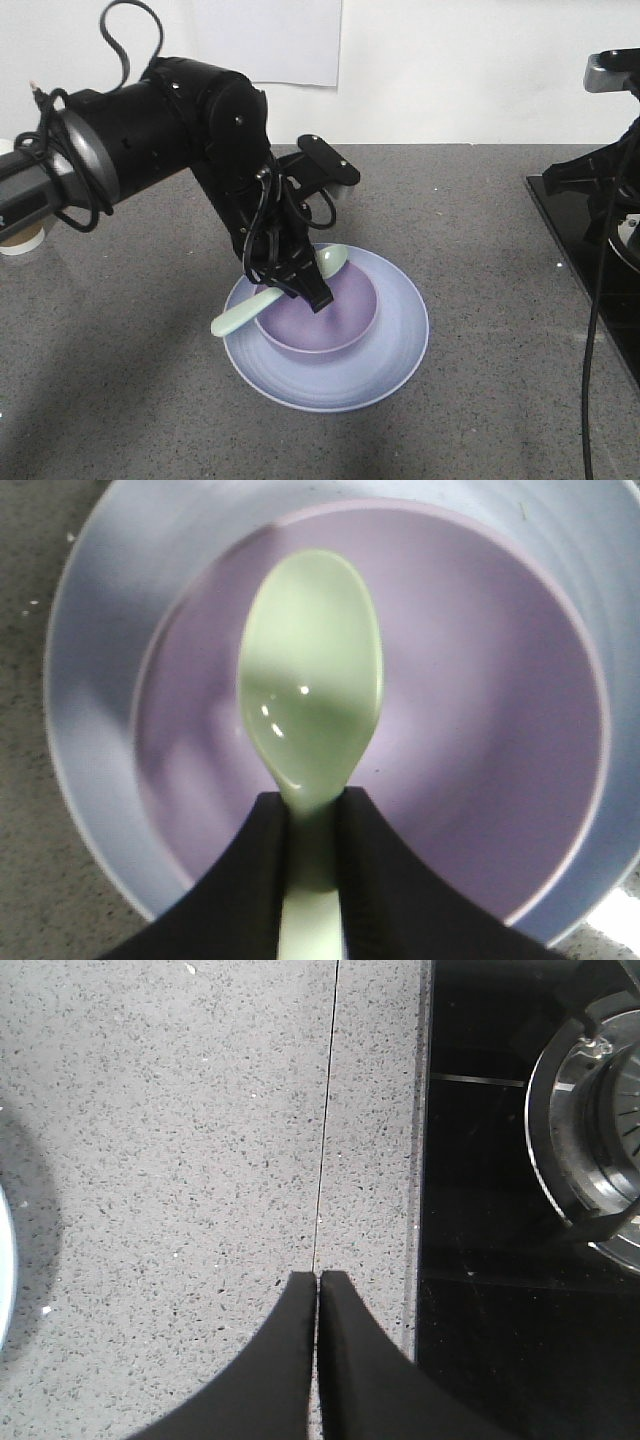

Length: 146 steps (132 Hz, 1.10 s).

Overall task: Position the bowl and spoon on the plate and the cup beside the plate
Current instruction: 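Swing the left gripper holding the green spoon over the bowl, then lower the spoon into the bowl and open the left gripper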

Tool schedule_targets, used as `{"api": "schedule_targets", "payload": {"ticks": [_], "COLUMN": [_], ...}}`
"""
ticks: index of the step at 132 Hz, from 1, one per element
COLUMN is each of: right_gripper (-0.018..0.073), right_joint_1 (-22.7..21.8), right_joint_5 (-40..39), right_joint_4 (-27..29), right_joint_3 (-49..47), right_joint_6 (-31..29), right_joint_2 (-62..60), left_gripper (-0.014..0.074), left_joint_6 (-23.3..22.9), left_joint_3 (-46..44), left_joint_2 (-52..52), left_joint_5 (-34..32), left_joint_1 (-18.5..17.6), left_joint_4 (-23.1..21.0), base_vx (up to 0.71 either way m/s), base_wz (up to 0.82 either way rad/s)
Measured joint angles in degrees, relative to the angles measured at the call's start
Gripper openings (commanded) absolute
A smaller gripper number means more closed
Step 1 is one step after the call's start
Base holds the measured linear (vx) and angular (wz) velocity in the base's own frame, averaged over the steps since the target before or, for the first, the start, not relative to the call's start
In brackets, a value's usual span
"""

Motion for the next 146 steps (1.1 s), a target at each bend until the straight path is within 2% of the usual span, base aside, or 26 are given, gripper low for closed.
{"api": "schedule_targets", "payload": {"ticks": [33, 83, 133, 146], "right_gripper": [-0.0007, -0.0007, -0.0007, -0.0007], "right_joint_1": [0.0, 0.0, 0.0, 0.0], "right_joint_5": [0.2, 0.2, 0.2, 0.3], "right_joint_4": [0.0, 0.0, 0.0, 0.0], "right_joint_3": [0.0, 0.0, 0.0, 0.0], "right_joint_6": [0.0, 0.0, 0.0, 0.0], "right_joint_2": [0.0, 0.0, 0.0, 0.0], "left_gripper": [0.0069, 0.0224, 0.0241, 0.0242], "left_joint_6": [-1.1, -1.4, -1.6, -2.0], "left_joint_3": [0.0, 0.0, 0.0, 0.0], "left_joint_2": [1.1, 1.2, 1.2, 0.9], "left_joint_5": [0.0, 0.0, 0.0, -0.1], "left_joint_1": [-0.7, -0.7, -0.7, -0.7], "left_joint_4": [0.0, 0.1, 0.1, 1.6], "base_vx": [0.00, 0.00, 0.00, 0.00], "base_wz": [0.00, 0.00, 0.00, 0.00]}}
